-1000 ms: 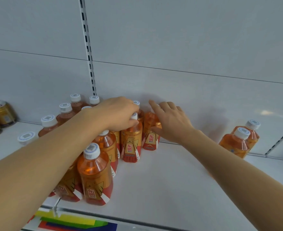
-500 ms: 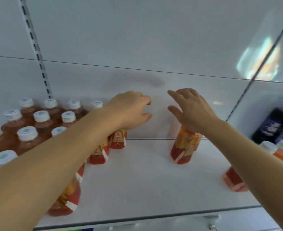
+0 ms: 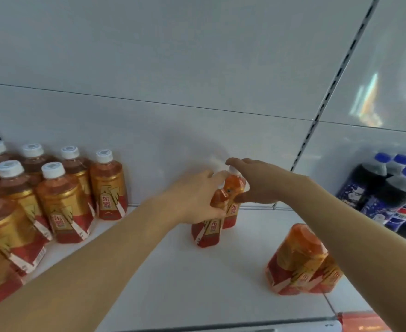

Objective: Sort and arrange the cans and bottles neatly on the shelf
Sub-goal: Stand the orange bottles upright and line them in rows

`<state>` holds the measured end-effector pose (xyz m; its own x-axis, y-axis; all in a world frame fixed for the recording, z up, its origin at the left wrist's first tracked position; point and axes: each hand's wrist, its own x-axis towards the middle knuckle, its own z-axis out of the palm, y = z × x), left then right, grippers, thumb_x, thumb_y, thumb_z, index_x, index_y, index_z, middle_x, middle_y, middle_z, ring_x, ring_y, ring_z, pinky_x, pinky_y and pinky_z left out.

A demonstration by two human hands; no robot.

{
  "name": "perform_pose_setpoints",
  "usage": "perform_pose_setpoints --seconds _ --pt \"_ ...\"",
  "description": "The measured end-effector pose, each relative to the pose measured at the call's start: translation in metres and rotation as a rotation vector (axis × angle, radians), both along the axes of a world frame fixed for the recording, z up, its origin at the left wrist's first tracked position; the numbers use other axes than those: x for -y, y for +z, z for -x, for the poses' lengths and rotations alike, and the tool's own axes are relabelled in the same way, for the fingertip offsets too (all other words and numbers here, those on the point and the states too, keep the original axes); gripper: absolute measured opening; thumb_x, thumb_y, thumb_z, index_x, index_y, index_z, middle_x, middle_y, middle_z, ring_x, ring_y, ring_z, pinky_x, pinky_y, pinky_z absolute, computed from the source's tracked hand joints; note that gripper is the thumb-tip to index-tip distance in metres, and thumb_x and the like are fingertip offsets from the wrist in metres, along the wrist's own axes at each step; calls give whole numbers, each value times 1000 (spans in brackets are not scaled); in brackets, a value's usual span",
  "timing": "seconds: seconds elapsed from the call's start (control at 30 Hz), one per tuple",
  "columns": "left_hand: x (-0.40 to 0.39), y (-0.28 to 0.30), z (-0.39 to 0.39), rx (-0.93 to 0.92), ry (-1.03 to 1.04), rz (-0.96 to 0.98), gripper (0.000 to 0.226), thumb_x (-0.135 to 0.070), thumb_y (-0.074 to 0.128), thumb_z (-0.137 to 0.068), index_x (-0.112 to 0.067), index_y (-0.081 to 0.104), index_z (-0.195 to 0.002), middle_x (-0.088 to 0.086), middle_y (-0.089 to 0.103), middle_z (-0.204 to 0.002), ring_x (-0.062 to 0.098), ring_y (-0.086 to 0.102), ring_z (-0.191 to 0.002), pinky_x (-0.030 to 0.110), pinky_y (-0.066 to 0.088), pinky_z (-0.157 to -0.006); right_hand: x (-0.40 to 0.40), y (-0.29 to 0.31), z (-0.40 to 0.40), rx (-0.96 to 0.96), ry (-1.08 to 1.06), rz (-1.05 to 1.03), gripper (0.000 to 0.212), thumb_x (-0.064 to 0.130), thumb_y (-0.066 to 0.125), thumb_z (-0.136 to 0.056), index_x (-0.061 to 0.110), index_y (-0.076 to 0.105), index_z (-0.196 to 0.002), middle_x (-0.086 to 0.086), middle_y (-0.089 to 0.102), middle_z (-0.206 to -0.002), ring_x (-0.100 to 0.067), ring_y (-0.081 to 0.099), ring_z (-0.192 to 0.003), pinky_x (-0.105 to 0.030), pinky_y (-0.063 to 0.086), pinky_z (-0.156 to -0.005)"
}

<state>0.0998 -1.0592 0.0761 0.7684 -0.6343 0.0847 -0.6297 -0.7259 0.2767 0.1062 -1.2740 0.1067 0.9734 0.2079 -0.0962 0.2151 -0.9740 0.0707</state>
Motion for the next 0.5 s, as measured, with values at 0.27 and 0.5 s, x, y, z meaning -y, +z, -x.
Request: perform_pose_setpoints --seconds 0.27,0.5 --pt "1 -7 12 -10 132 61 75 -39 74 -93 -39 29 -153 -1 55 -125 24 63 -108 37 55 -89 -8 -4 -13 117 87 76 81 39 87 -83 32 35 -145 -3 67 -115 -28 62 -99 -44 58 -83" --pt "-68 2 42 -14 191 -62 89 -45 72 -95 -43 15 -163 -5 46 -147 21 58 -125 40 53 -100 -41 -11 15 141 169 -81 83 50 84 -81 40 38 -150 6 72 -117 -21 63 -100 -42 60 -84"
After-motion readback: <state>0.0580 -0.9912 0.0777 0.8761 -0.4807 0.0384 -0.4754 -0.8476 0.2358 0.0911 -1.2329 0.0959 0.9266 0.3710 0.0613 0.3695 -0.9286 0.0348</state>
